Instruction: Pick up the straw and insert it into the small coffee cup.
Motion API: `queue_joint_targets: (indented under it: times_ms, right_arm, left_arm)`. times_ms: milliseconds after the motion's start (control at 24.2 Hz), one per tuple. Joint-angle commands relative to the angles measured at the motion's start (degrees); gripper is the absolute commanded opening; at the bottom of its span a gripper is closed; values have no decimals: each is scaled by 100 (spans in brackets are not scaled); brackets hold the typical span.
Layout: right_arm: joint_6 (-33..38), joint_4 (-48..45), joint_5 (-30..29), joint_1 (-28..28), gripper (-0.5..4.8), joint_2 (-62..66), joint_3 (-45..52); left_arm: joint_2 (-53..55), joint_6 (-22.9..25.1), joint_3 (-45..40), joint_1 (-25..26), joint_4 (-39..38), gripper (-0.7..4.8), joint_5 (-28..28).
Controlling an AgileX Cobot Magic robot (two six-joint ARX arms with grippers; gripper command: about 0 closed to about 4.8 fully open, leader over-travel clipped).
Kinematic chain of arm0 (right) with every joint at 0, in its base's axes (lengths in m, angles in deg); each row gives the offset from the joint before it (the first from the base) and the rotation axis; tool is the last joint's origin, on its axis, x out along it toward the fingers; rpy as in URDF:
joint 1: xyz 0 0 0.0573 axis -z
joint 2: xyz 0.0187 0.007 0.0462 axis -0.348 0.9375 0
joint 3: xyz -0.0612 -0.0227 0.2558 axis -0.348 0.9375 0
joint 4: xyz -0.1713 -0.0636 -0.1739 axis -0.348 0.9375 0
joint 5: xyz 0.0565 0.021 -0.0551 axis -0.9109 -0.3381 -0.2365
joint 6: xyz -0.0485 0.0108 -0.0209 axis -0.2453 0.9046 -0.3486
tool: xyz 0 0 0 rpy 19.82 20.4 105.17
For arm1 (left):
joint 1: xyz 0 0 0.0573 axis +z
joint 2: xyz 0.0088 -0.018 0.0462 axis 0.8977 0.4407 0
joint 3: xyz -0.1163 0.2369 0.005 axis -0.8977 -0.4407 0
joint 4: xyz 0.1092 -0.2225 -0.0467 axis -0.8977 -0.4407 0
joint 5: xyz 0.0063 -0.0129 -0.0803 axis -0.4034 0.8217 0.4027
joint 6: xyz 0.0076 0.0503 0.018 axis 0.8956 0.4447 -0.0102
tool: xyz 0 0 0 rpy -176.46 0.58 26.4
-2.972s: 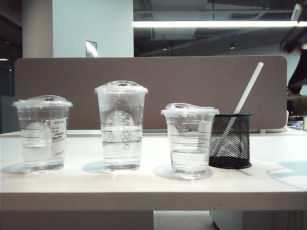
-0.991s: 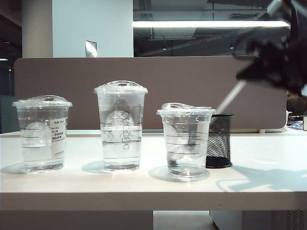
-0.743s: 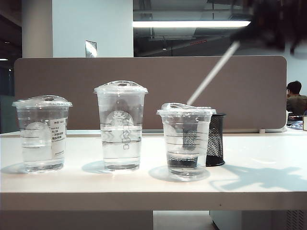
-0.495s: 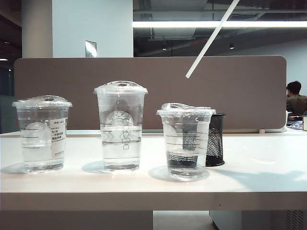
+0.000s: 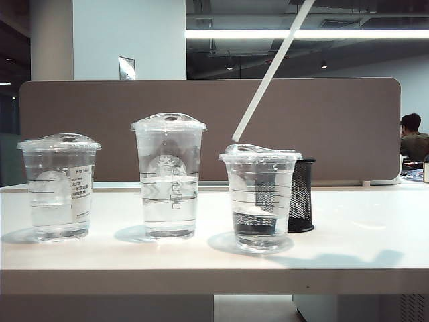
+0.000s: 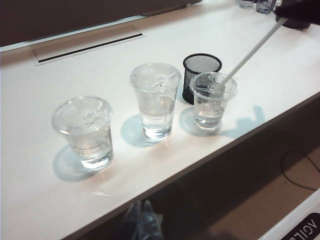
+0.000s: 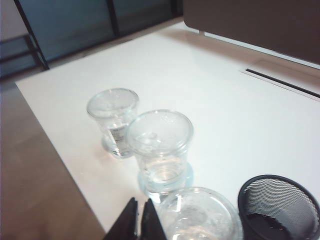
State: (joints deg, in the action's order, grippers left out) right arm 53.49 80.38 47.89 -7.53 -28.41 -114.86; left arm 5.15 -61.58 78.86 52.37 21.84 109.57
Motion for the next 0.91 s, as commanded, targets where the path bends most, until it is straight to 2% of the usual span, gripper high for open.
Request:
queue_joint_targets:
  times_ms: [41,578,660,743,826,908]
  right_arm:
    - [-251,-74,238,-114,8,44,-24]
    - [-271,-83,328,-140,9,232,-24]
    - [-271,-125,289,-140,23,337,-24]
    - [-271,-330,299,-166,257,520,-24]
    - [-269,-739,315,-168,447,664,-24]
    - [-264,-1268,308,-197,456,627,-42]
  left_arm:
    - [9,37,4,11,94,-4,-2]
    - [11,37,4,11,94,-4,-2]
    - [11,37,4,11,96,-4,-2]
    - [11,37,4,11,98,-4,-2]
    - [11,37,4,11,164,-4,-2]
    - [11,35,-20,11,398,-3,-4]
